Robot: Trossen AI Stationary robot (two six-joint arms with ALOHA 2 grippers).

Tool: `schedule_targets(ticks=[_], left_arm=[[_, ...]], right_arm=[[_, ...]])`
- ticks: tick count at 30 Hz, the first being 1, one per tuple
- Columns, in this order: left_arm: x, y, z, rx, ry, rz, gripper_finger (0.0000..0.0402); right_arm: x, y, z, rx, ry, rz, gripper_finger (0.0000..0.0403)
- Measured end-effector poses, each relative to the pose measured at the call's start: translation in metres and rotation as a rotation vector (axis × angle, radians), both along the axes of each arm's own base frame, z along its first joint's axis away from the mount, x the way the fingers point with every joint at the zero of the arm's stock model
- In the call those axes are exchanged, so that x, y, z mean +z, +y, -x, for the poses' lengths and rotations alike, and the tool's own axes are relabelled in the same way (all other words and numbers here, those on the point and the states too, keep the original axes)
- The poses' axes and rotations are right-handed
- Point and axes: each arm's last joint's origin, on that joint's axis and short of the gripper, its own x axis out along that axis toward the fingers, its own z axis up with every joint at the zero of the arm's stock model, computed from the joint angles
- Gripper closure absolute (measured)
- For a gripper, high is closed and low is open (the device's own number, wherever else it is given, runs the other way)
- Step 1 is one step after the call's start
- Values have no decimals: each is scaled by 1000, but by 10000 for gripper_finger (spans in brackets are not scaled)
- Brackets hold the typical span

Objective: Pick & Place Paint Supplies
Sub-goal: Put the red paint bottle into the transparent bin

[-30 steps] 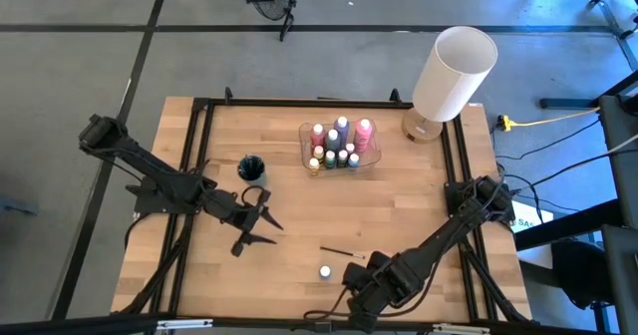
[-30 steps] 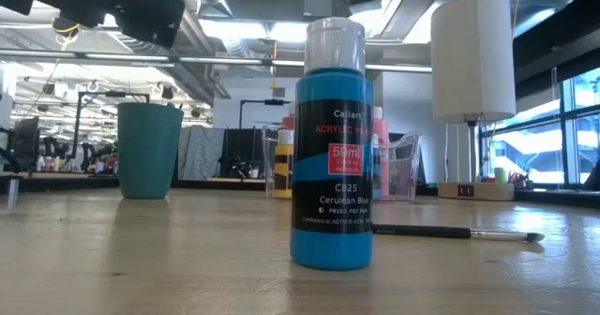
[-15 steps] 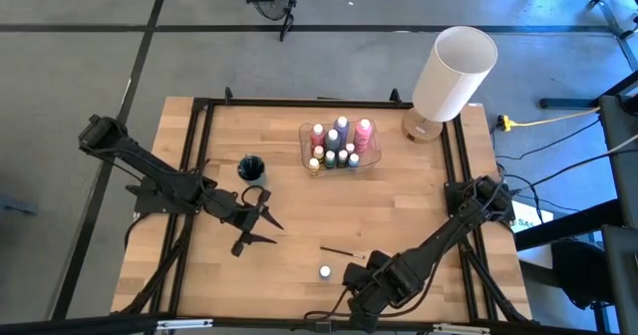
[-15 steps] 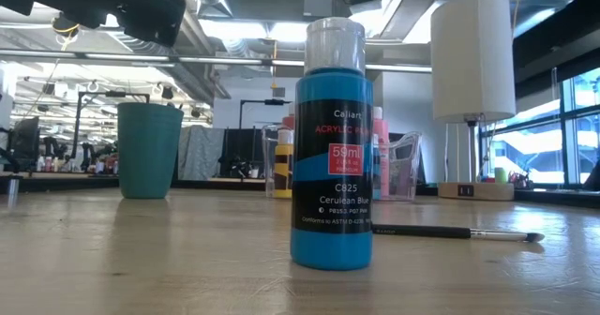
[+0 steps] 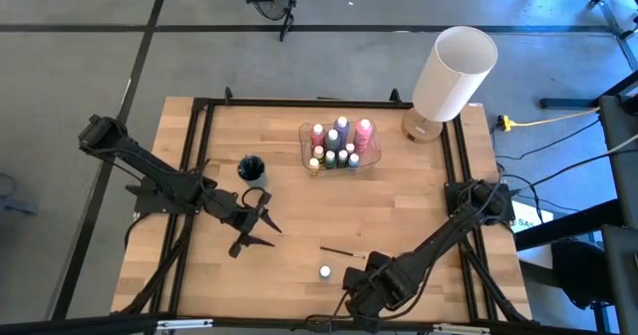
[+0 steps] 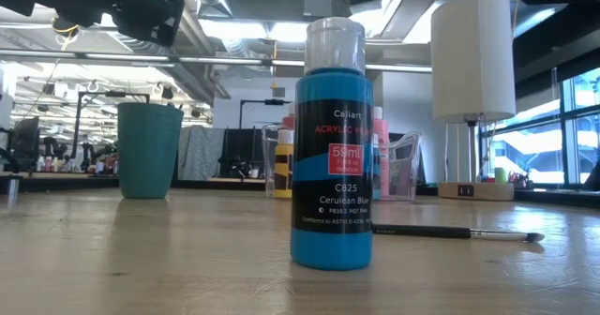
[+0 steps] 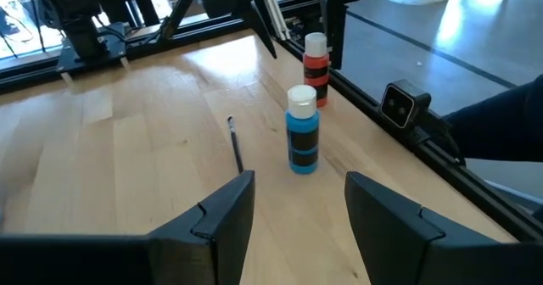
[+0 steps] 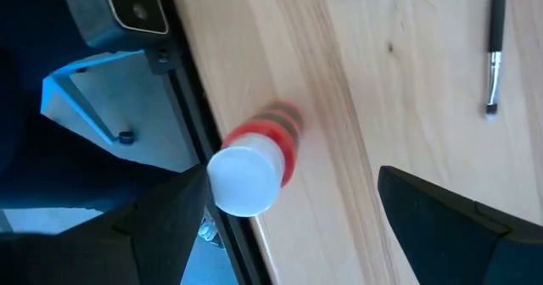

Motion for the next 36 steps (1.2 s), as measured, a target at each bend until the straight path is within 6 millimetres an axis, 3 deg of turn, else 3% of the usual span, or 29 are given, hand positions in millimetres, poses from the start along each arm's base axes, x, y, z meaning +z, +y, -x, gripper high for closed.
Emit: schedule_targets(ticks=[36], left_arm=[[0, 0, 0, 0, 0, 0, 221]], right_arm=[[0, 2, -2, 29, -33, -7, 55]])
